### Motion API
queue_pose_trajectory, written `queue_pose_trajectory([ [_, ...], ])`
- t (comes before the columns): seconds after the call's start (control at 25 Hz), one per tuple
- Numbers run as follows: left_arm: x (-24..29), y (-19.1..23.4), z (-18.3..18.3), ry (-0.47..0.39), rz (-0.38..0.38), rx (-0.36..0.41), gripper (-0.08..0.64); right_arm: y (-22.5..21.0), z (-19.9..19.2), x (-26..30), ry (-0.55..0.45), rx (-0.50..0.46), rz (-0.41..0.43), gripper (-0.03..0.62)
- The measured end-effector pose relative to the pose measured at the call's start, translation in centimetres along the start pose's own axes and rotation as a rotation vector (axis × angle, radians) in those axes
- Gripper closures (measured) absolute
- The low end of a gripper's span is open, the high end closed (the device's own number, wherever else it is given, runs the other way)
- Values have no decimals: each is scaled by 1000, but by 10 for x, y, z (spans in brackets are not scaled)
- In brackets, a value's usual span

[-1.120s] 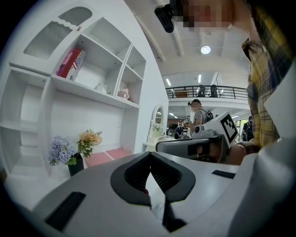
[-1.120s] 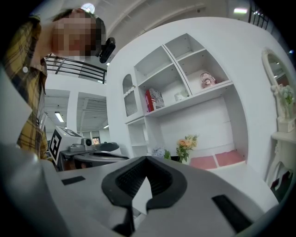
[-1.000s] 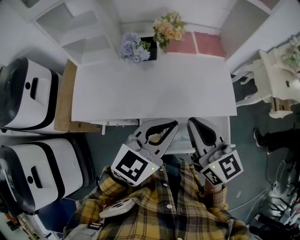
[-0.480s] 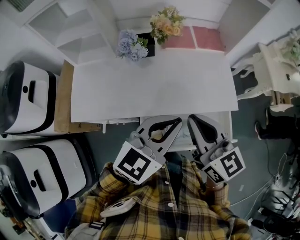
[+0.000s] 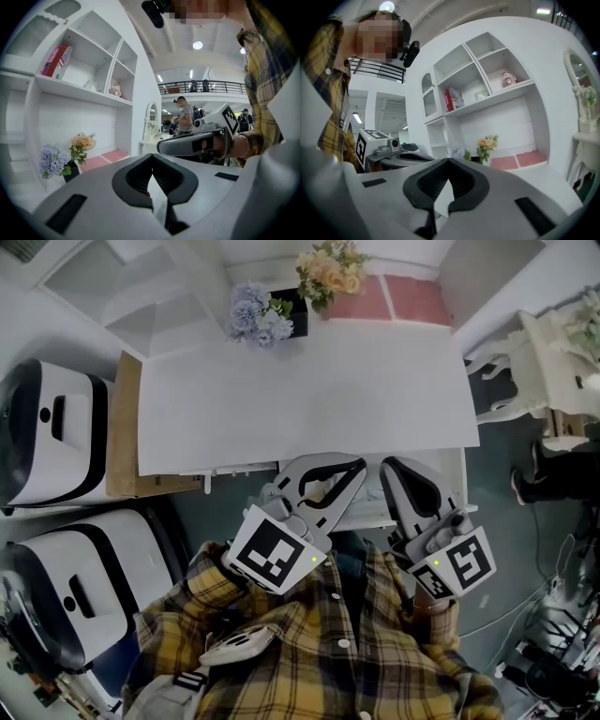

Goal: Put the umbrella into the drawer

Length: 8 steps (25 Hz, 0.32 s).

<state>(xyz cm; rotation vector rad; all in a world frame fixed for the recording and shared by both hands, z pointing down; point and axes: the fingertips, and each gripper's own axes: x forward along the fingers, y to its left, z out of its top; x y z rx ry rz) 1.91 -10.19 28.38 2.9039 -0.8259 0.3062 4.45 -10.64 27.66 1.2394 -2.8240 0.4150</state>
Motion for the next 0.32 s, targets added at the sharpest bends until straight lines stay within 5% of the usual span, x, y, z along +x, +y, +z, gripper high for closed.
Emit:
queue_pose_trajectory([
  [0.32,1,1,1,-3,-28,47,540,1,0,-4,-14,-3,-6,575],
])
